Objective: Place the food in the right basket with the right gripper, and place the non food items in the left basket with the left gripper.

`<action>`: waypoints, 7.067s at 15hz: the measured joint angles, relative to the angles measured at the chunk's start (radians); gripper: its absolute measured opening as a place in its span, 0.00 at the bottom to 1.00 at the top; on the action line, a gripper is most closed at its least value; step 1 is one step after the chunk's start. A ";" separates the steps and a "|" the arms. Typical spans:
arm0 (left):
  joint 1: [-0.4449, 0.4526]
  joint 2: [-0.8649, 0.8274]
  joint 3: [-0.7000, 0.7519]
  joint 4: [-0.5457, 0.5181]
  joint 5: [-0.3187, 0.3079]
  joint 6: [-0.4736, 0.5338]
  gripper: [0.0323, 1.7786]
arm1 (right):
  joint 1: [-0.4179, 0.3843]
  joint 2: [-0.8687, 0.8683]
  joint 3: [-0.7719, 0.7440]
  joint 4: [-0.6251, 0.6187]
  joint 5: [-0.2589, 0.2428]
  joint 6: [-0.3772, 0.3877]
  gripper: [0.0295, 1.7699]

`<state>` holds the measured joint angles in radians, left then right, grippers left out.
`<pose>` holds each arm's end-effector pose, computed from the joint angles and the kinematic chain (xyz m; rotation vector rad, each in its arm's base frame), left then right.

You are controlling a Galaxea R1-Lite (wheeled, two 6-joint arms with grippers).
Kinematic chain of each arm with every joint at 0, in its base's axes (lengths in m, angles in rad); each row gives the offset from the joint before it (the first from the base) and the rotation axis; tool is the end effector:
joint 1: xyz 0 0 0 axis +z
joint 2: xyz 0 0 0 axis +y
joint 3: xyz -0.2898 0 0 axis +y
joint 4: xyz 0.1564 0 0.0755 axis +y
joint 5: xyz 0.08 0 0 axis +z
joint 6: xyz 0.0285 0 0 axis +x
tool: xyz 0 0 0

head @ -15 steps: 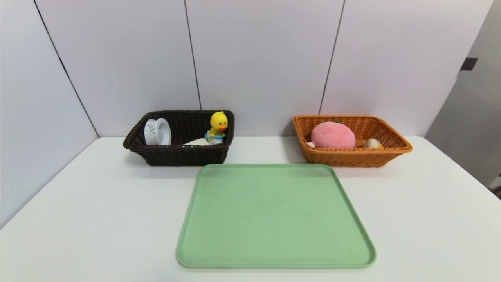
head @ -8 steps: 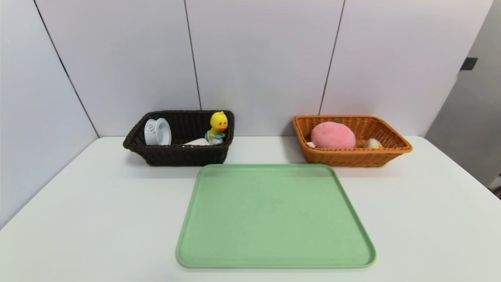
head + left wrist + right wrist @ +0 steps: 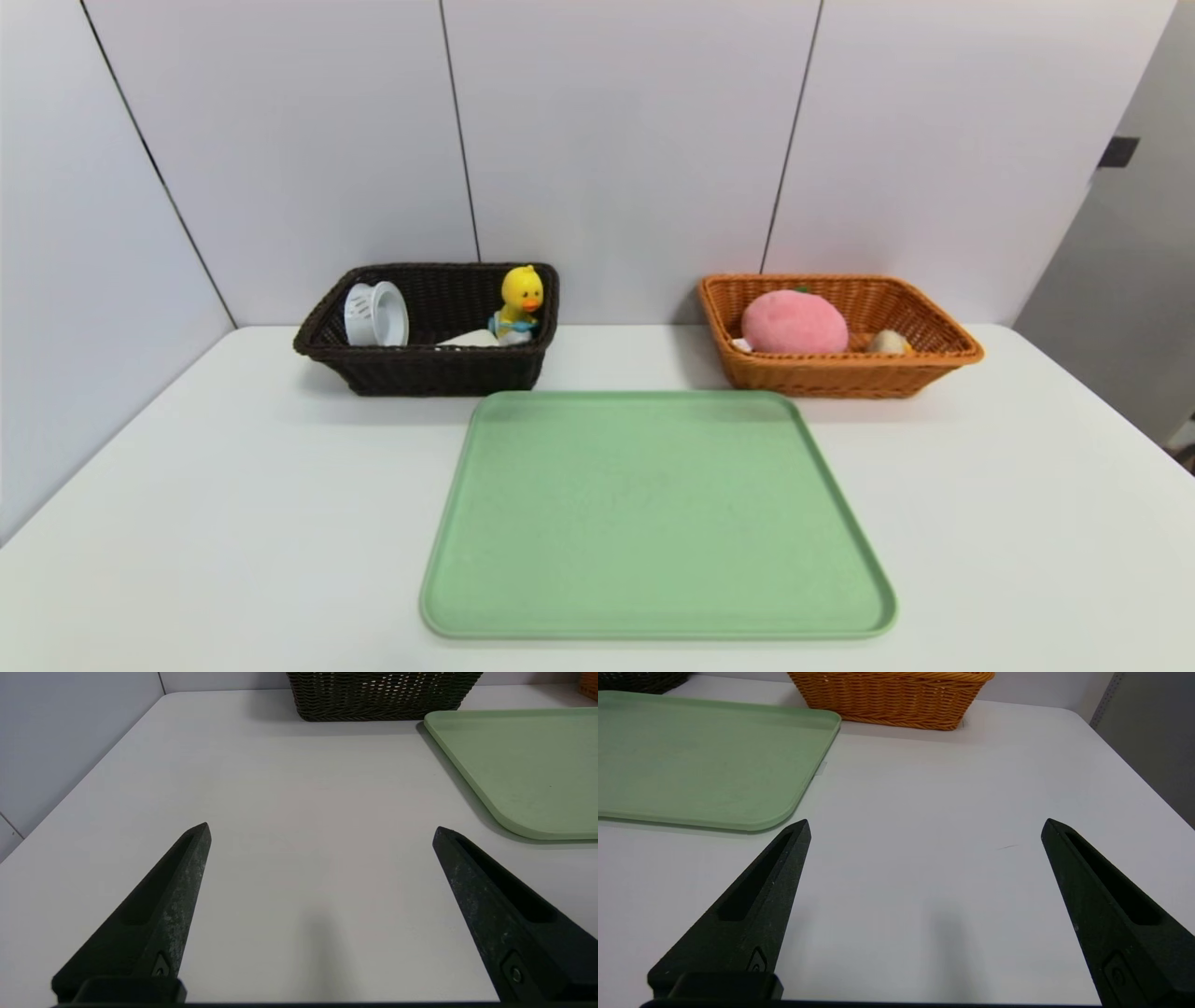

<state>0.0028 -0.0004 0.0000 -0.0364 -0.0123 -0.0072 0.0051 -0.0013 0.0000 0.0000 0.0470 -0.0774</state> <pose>-0.0250 -0.0004 0.0794 -0.0069 -0.0368 -0.0096 -0.0250 0.0012 0.0755 -0.0774 -0.0033 0.0520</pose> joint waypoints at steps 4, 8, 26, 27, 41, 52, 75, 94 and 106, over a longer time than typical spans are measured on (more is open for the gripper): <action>0.000 0.000 0.000 0.000 0.000 0.000 0.95 | 0.000 0.000 0.000 -0.001 -0.005 0.000 0.97; 0.000 0.000 0.000 0.000 0.000 0.000 0.95 | 0.000 0.000 0.000 -0.001 -0.005 0.001 0.97; 0.000 0.000 0.000 0.000 0.000 0.000 0.95 | 0.001 0.001 0.000 0.000 -0.026 0.052 0.97; 0.000 0.000 0.000 0.000 0.000 0.000 0.95 | 0.001 0.001 0.000 0.000 -0.026 0.053 0.97; 0.000 0.000 0.000 0.000 0.006 -0.005 0.95 | -0.001 0.000 0.000 0.000 -0.018 0.020 0.97; 0.000 0.000 0.000 0.000 0.006 -0.005 0.95 | 0.000 0.000 0.000 -0.006 -0.047 0.104 0.97; 0.000 0.000 0.000 0.000 0.006 -0.005 0.95 | 0.000 0.000 0.000 -0.005 -0.047 0.103 0.97; 0.000 0.000 0.000 0.000 0.006 -0.004 0.95 | 0.000 0.000 0.000 -0.006 -0.047 0.103 0.97; 0.000 0.000 0.000 0.000 0.006 -0.004 0.95 | -0.001 0.000 0.000 -0.006 -0.047 0.103 0.97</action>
<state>0.0028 0.0000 0.0000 -0.0364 -0.0062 -0.0115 0.0043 -0.0009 0.0000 -0.0057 0.0000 0.0260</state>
